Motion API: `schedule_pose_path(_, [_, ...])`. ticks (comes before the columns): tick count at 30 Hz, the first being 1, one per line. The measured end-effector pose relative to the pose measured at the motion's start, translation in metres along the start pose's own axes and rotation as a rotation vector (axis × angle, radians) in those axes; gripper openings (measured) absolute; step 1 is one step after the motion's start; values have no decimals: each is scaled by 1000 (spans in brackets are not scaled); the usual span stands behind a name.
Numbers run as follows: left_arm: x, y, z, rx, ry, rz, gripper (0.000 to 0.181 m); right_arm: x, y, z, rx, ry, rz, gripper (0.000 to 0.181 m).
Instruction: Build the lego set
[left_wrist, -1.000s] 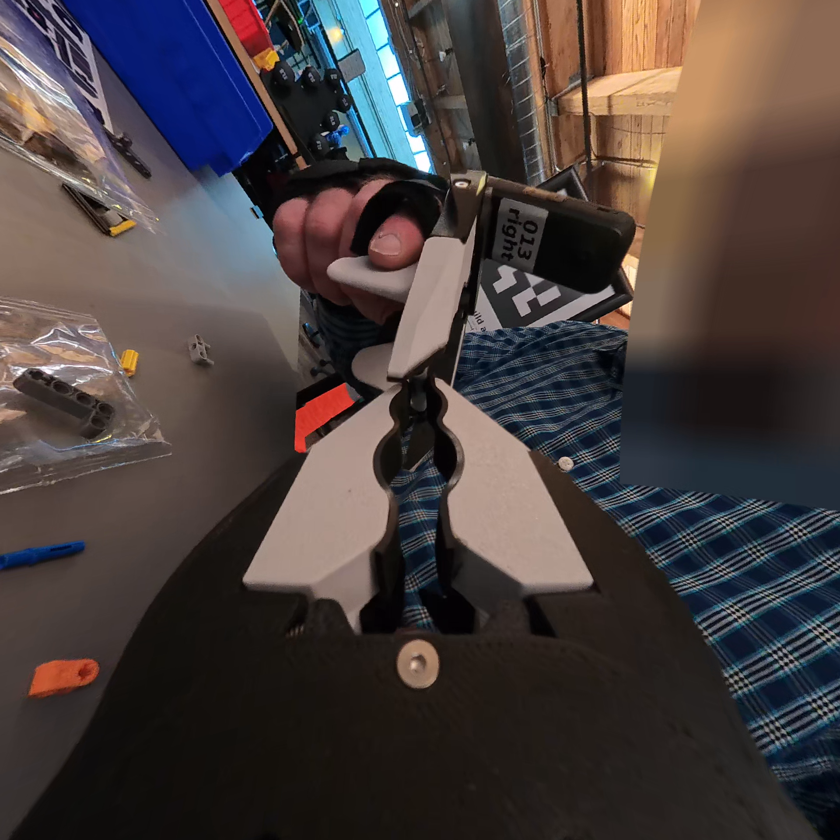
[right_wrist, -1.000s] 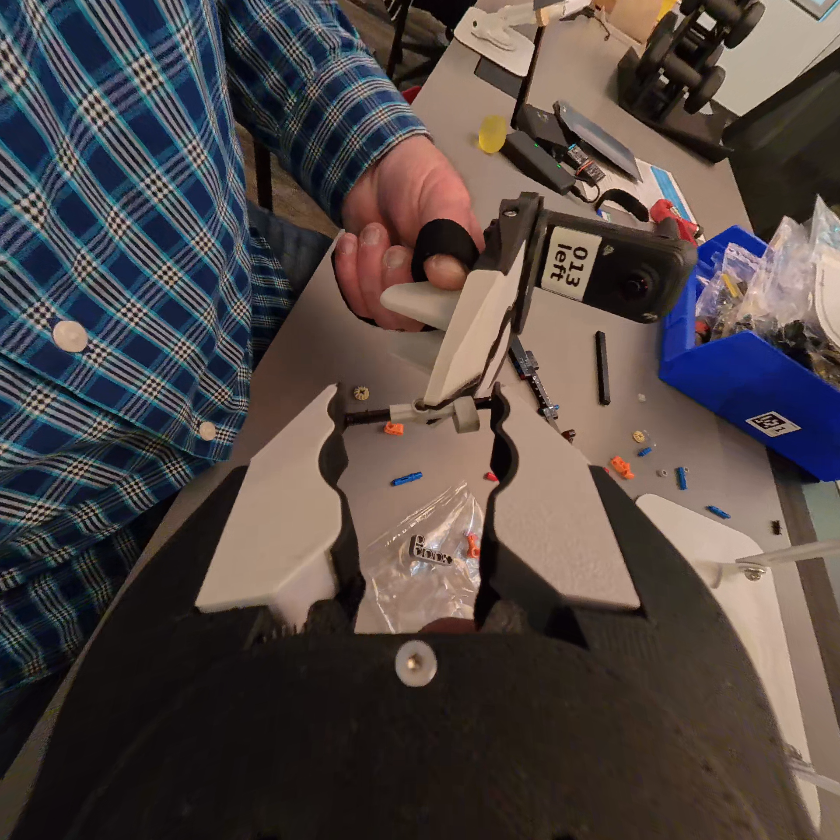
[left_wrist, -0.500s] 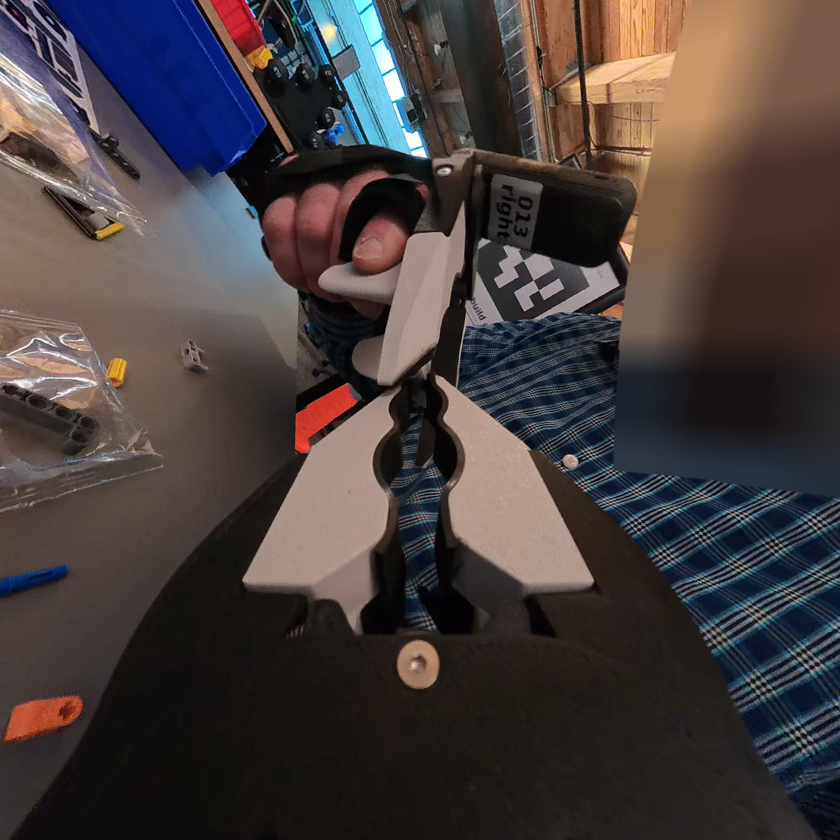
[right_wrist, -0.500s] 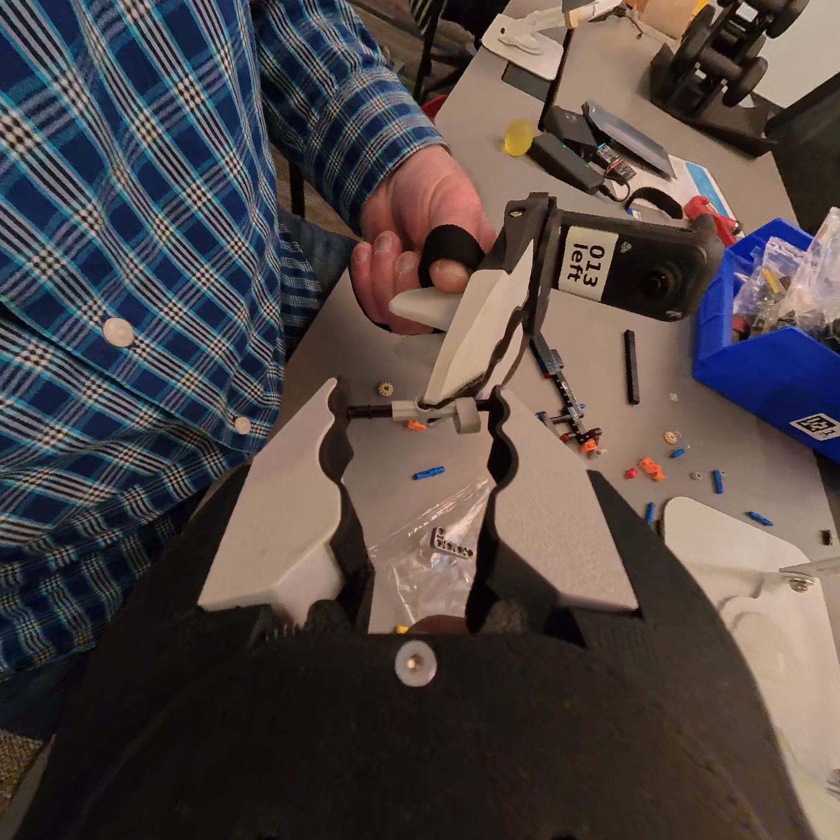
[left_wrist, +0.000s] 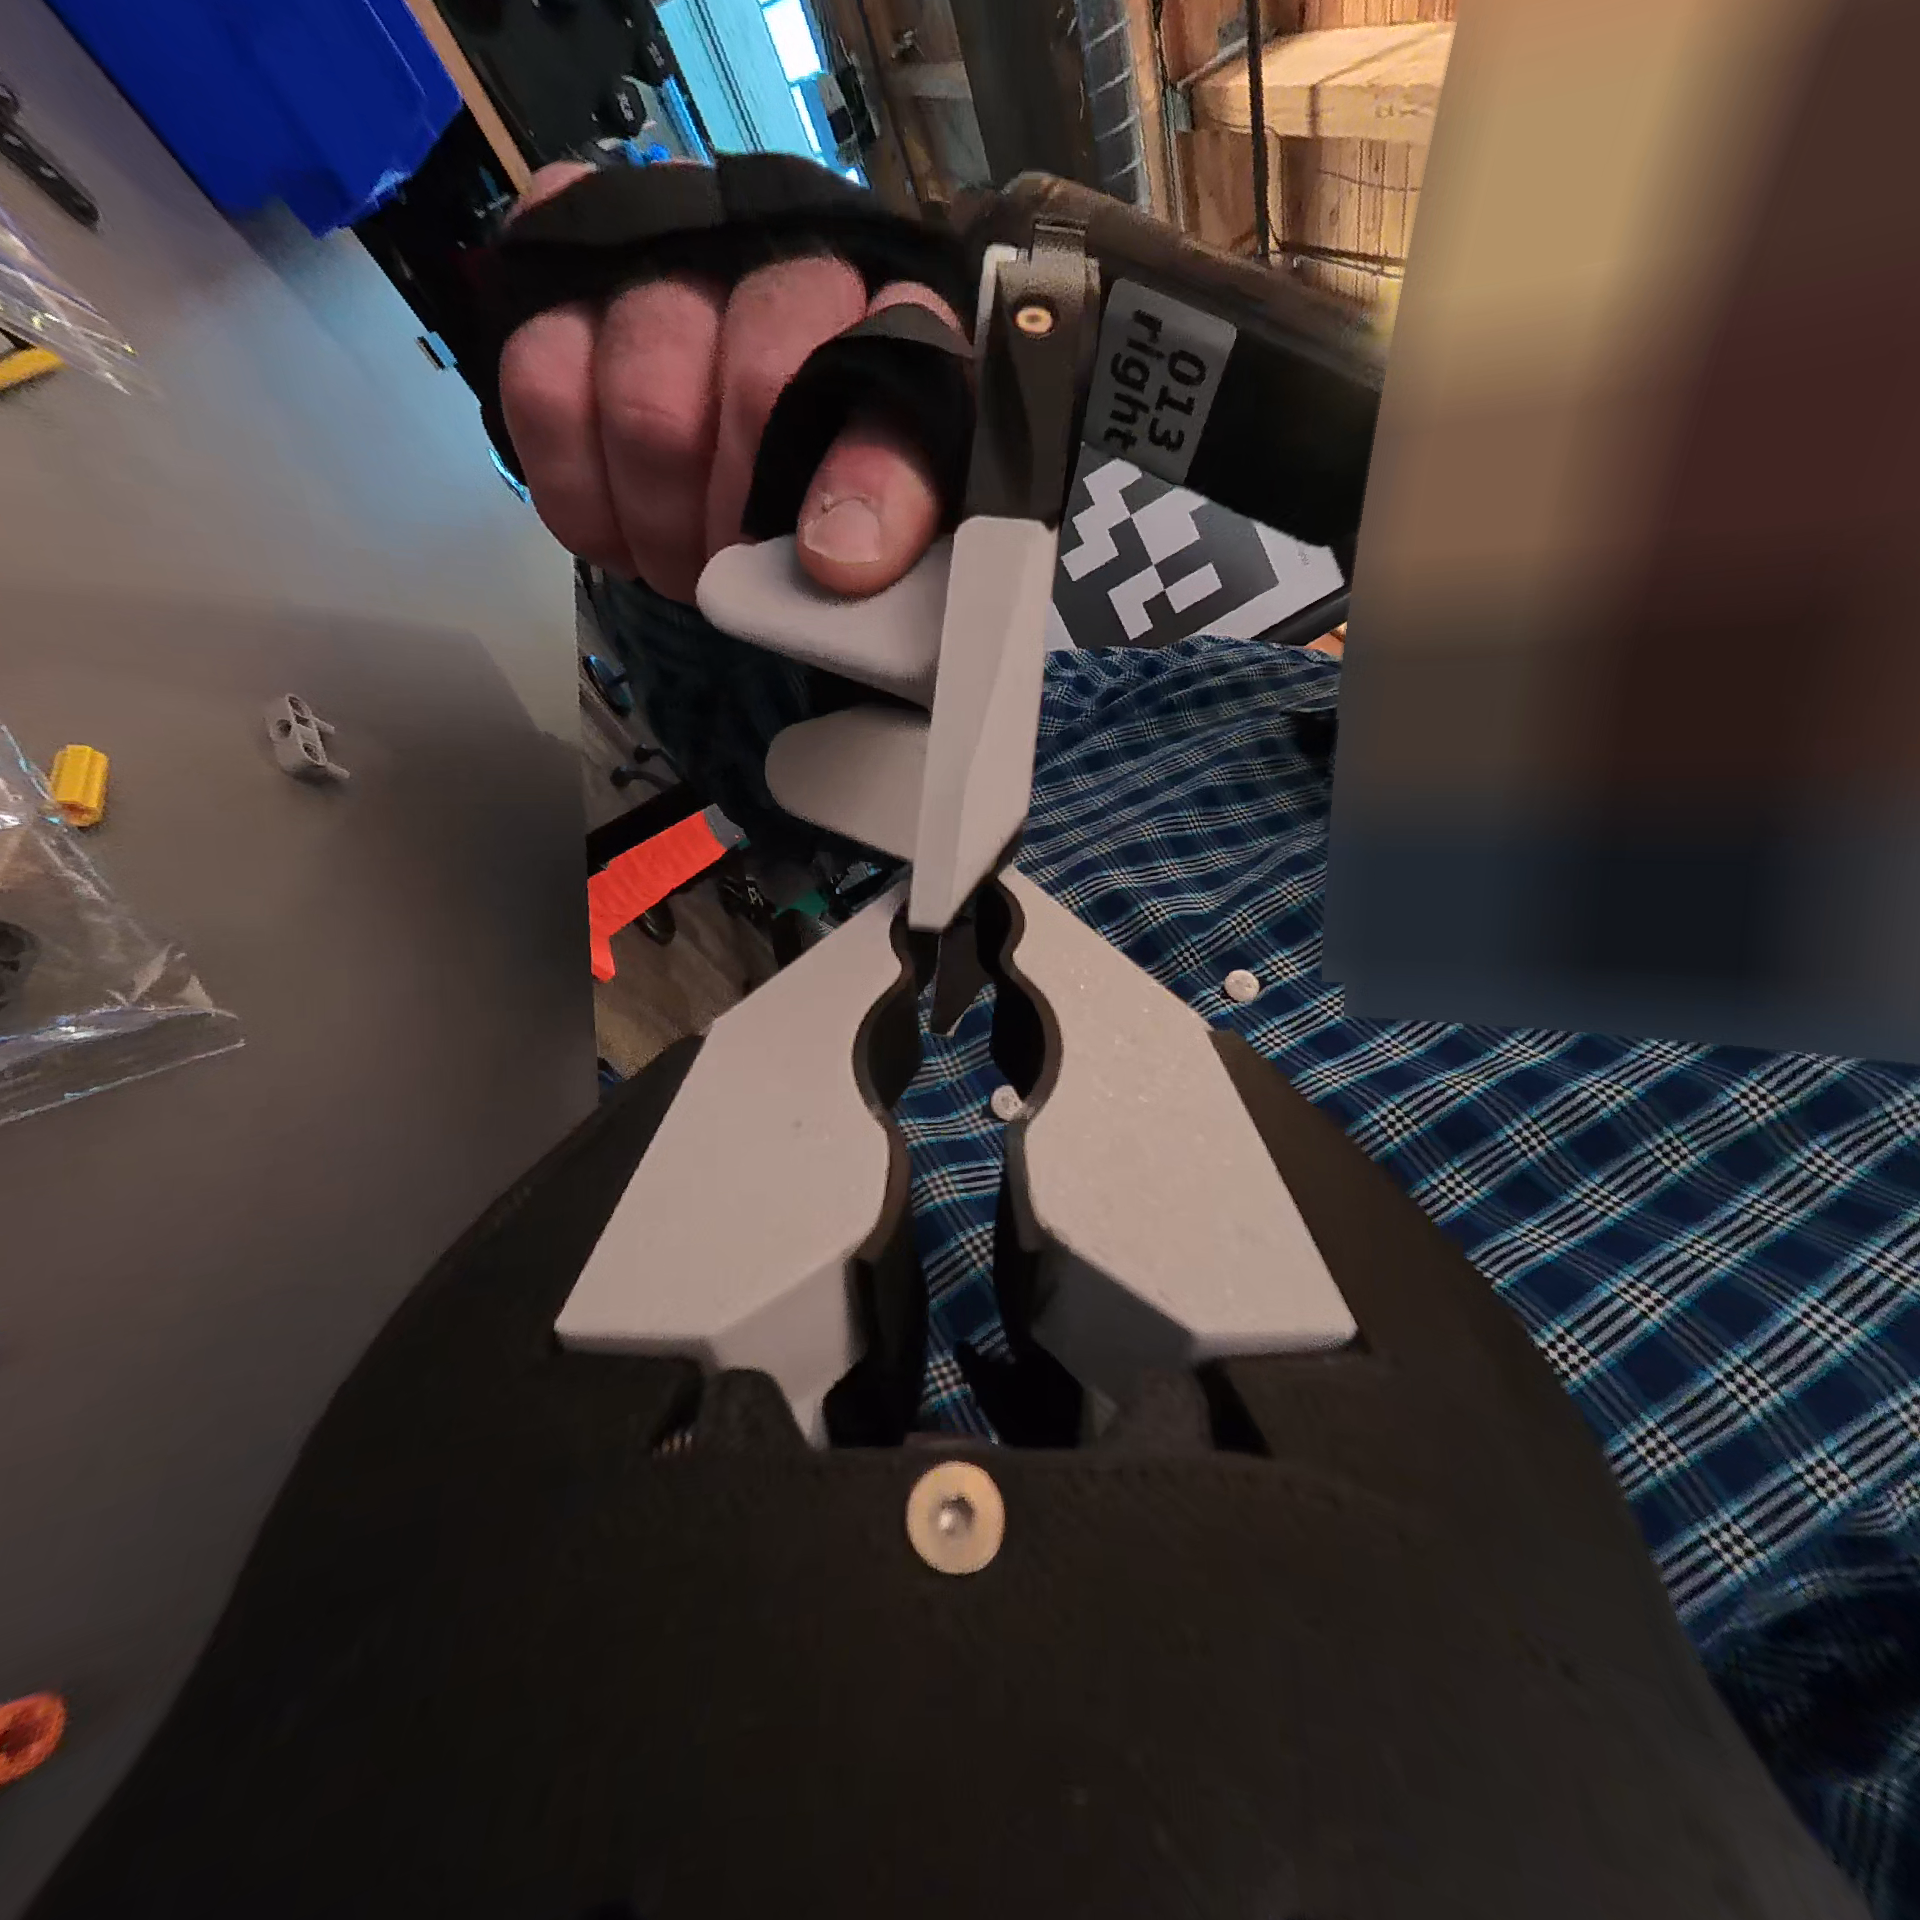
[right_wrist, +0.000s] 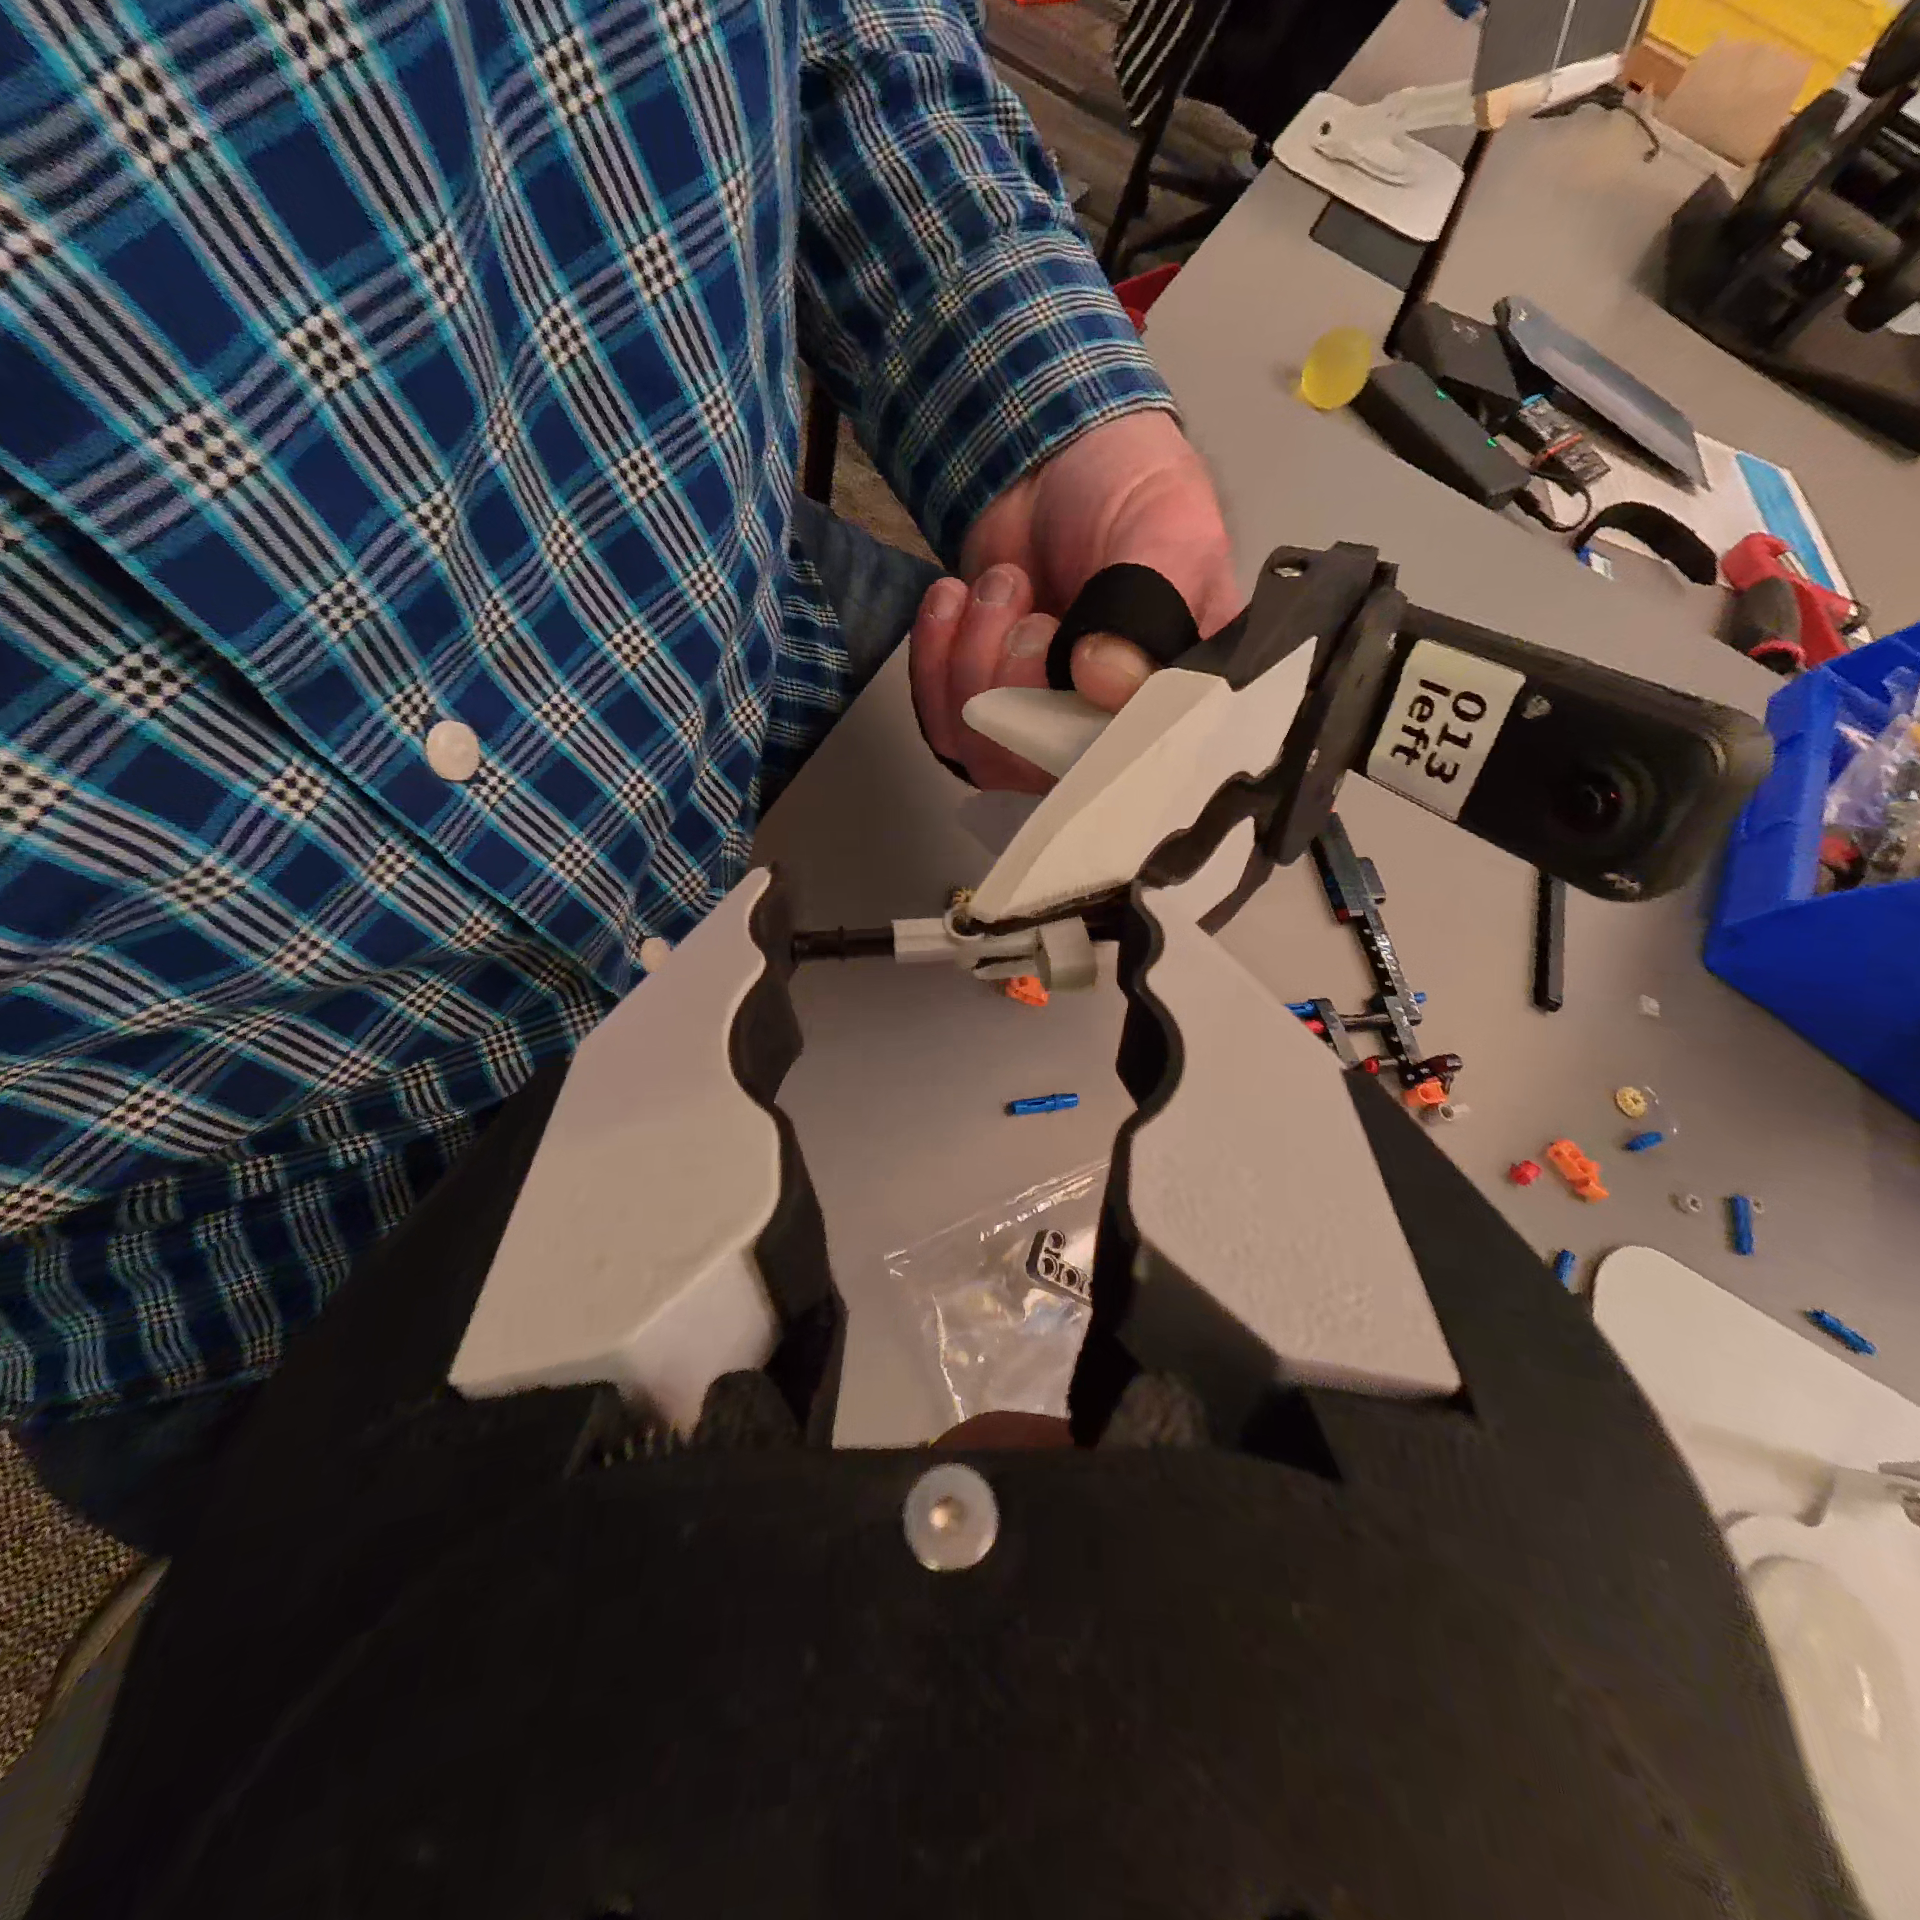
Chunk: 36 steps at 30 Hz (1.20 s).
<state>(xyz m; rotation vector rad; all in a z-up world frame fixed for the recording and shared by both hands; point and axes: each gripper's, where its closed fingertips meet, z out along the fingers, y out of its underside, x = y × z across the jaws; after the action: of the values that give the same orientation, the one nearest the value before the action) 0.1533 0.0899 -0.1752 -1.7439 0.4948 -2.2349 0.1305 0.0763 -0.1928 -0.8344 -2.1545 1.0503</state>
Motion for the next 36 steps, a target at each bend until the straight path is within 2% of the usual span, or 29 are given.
schedule_pose_path(10, [-2,-2,2,-40,-16,11,4,-2,3,-4,-14,-36,-2,69])
schedule_pose_path(12, [-5,-1,3,-59,-30,11,4,-1,4,-5,-15,-34,4,63])
schedule_pose_path(26, [-2,5,11,-56,26,-10,4,-11,2,-9,9,-70,7,59])
schedule_pose_path(33, [-1,2,9,3,42,-8,4,-9,0,-8,29,-72,64,59])
schedule_pose_path(36, [-2,-7,4,53,6,23,3,4,2,-11,14,-1,119,62])
